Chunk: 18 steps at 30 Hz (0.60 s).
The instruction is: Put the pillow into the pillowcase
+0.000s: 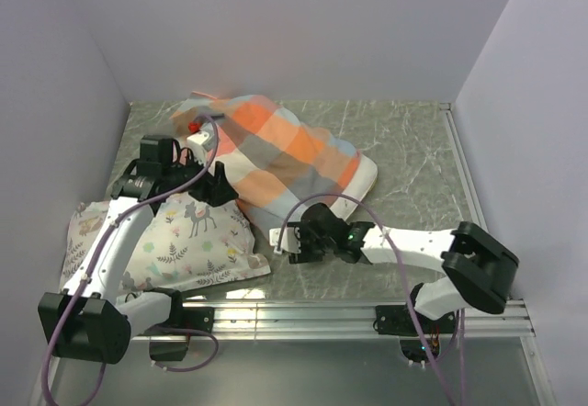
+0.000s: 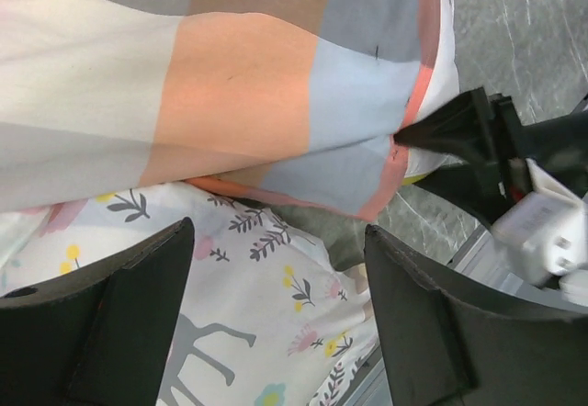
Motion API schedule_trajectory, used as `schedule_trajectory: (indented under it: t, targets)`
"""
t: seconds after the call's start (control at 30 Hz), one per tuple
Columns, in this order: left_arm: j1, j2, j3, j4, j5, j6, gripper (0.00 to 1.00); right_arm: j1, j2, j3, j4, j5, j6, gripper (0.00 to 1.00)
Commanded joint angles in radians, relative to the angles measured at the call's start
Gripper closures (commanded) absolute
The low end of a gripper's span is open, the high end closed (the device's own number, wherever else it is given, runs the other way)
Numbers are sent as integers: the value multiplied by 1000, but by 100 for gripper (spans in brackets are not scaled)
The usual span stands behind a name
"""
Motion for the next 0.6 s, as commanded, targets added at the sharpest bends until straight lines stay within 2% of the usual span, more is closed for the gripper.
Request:
schedule_trajectory:
  t: [0.0,0.03,0.07,0.2,0.27,0.3,0.37,0.47,0.57]
  targets:
    - [24,-45,-13,-5,16,-8,21,8,92,78,-56,46,-17,46]
    - [29,-50,-21,-2,18,-9,21,8,106,90,-60,91,7,63]
    - [39,-51,-21,5,18,-15,22,8,117,130,-63,114,32,100]
    - [59,-44,8,43,36,-57,30,-52,27,303,-121,122,217,100]
    - [59,-33,48,67,53,-63,32,-112,-18,404,-166,-12,377,100]
    - [58,-25,63,72,67,-42,32,-164,-42,491,-181,-54,429,100]
    - [41,-10,91,64,66,-11,30,-201,-50,550,-204,-97,536,100]
    - [-43,-28,57,100,-12,43,24,-232,-48,604,-194,-105,618,100]
    - [-169,-80,2,250,-110,-37,20,-270,-27,682,-194,-101,722,100]
